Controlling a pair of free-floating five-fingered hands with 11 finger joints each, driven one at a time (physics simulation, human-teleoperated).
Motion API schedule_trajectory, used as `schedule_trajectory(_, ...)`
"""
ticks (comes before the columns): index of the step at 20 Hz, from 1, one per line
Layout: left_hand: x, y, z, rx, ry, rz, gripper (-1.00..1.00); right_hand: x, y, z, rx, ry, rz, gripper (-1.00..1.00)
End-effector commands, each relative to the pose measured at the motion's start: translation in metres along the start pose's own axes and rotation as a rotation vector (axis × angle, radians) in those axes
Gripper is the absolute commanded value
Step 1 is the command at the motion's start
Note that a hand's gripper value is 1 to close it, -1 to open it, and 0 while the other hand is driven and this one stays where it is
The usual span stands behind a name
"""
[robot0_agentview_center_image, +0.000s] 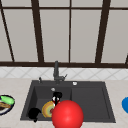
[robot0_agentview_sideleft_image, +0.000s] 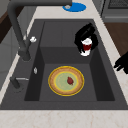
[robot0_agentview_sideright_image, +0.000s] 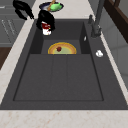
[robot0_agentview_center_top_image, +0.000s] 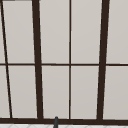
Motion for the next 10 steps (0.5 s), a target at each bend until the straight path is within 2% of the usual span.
schedule_trajectory(1,0.000,0.000,0.000,0.000,0.000,0.000,0.00,0.004,0.022,-0.027,-0.010,0.018,-0.038,1.00)
schedule_trajectory(4,0.000,0.000,0.000,0.000,0.000,0.000,0.00,-0.001,0.033,-0.055,-0.006,-0.008,-0.029,1.00)
schedule_trajectory(5,0.000,0.000,0.000,0.000,0.000,0.000,0.00,-0.002,0.036,-0.065,-0.013,-0.014,-0.010,1.00)
schedule_trajectory(10,0.000,0.000,0.000,0.000,0.000,0.000,0.00,-0.009,0.046,-0.102,-0.056,-0.026,-0.003,1.00)
